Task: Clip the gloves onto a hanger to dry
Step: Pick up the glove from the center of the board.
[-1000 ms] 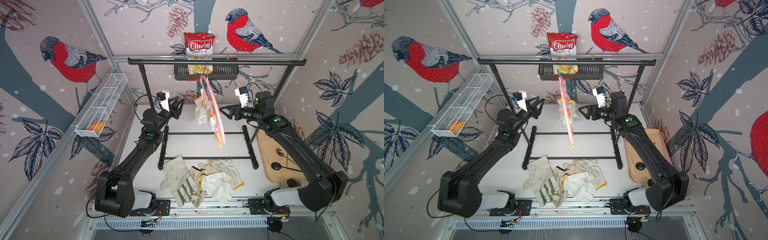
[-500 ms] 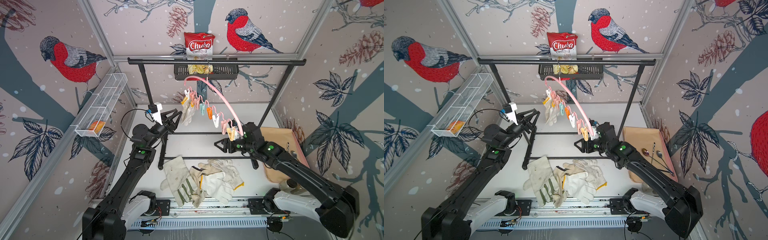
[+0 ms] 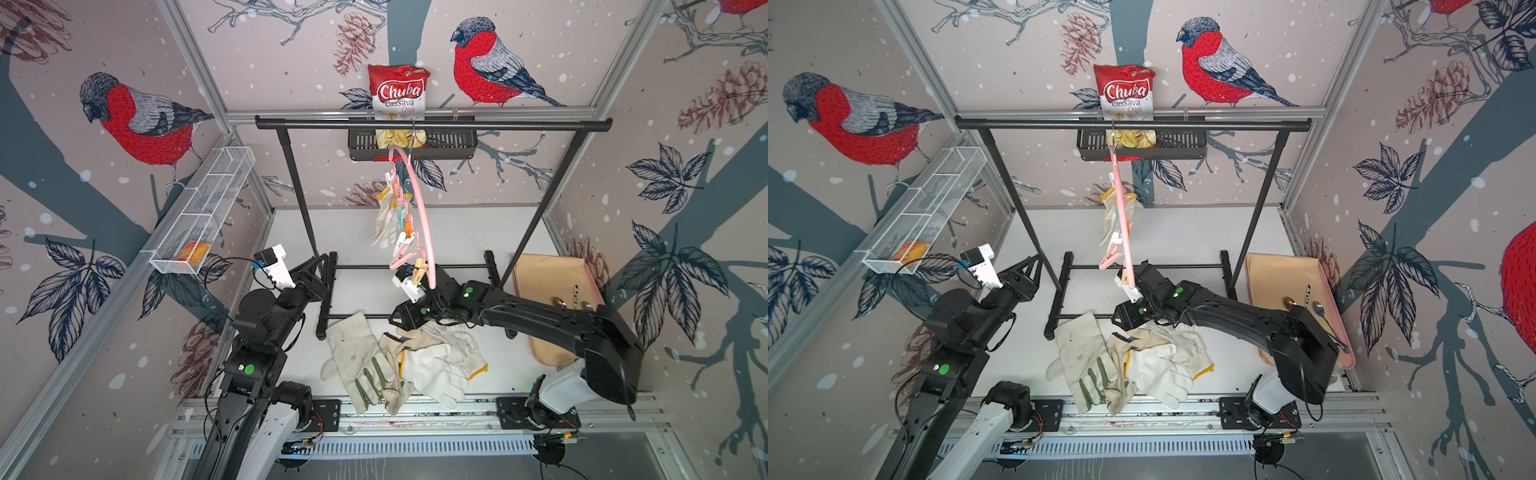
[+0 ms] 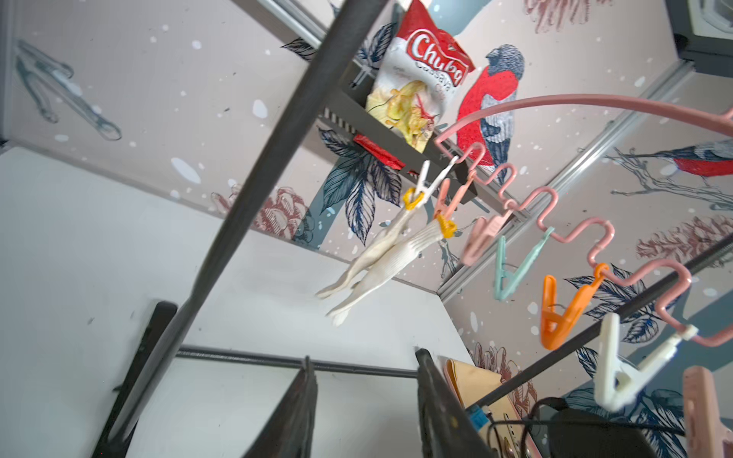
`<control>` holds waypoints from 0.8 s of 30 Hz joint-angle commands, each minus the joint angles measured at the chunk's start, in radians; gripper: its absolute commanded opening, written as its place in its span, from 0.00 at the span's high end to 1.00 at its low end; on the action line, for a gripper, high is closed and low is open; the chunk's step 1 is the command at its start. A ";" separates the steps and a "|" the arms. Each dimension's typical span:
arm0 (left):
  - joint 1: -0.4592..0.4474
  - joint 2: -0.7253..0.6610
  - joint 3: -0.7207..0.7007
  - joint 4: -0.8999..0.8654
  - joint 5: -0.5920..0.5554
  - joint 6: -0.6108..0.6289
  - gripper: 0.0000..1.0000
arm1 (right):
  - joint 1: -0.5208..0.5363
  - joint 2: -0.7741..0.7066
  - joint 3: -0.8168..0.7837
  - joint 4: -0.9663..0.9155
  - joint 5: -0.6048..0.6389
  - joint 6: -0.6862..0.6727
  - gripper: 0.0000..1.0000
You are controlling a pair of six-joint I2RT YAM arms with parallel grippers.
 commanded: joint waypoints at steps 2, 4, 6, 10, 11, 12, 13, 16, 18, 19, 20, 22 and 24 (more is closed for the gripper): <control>0.003 -0.041 -0.019 -0.133 -0.110 -0.080 0.58 | 0.036 0.137 0.086 -0.064 -0.010 -0.116 0.39; 0.003 -0.038 -0.023 -0.139 -0.114 -0.083 0.58 | 0.044 0.202 0.142 -0.084 -0.009 -0.144 0.39; 0.003 -0.024 -0.021 -0.138 -0.117 -0.080 0.57 | 0.048 0.264 0.202 -0.109 -0.004 -0.173 0.40; 0.003 0.024 -0.006 -0.118 -0.113 -0.073 0.57 | 0.047 0.360 0.309 -0.150 -0.001 -0.218 0.40; 0.002 0.035 -0.002 -0.110 -0.111 -0.071 0.57 | 0.046 0.379 0.330 -0.161 -0.007 -0.225 0.40; 0.003 0.044 0.002 -0.107 -0.108 -0.070 0.57 | 0.047 0.391 0.341 -0.166 -0.015 -0.230 0.40; 0.003 0.051 0.005 -0.103 -0.106 -0.066 0.57 | 0.048 0.403 0.352 -0.172 -0.022 -0.237 0.41; 0.003 0.060 0.014 -0.104 -0.108 -0.056 0.57 | 0.049 0.430 0.371 -0.182 -0.043 -0.259 0.41; 0.003 0.059 0.013 -0.111 -0.111 -0.051 0.57 | 0.050 0.454 0.389 -0.198 -0.055 -0.277 0.43; 0.003 0.059 0.013 -0.114 -0.113 -0.052 0.57 | 0.049 0.467 0.401 -0.208 -0.057 -0.285 0.44; 0.003 0.059 0.016 -0.117 -0.114 -0.050 0.57 | 0.048 0.481 0.412 -0.217 -0.060 -0.293 0.45; 0.003 0.061 0.020 -0.122 -0.115 -0.048 0.57 | 0.048 0.500 0.427 -0.231 -0.067 -0.302 0.48; 0.004 0.062 0.027 -0.129 -0.115 -0.042 0.57 | 0.048 0.507 0.429 -0.230 -0.069 -0.302 0.49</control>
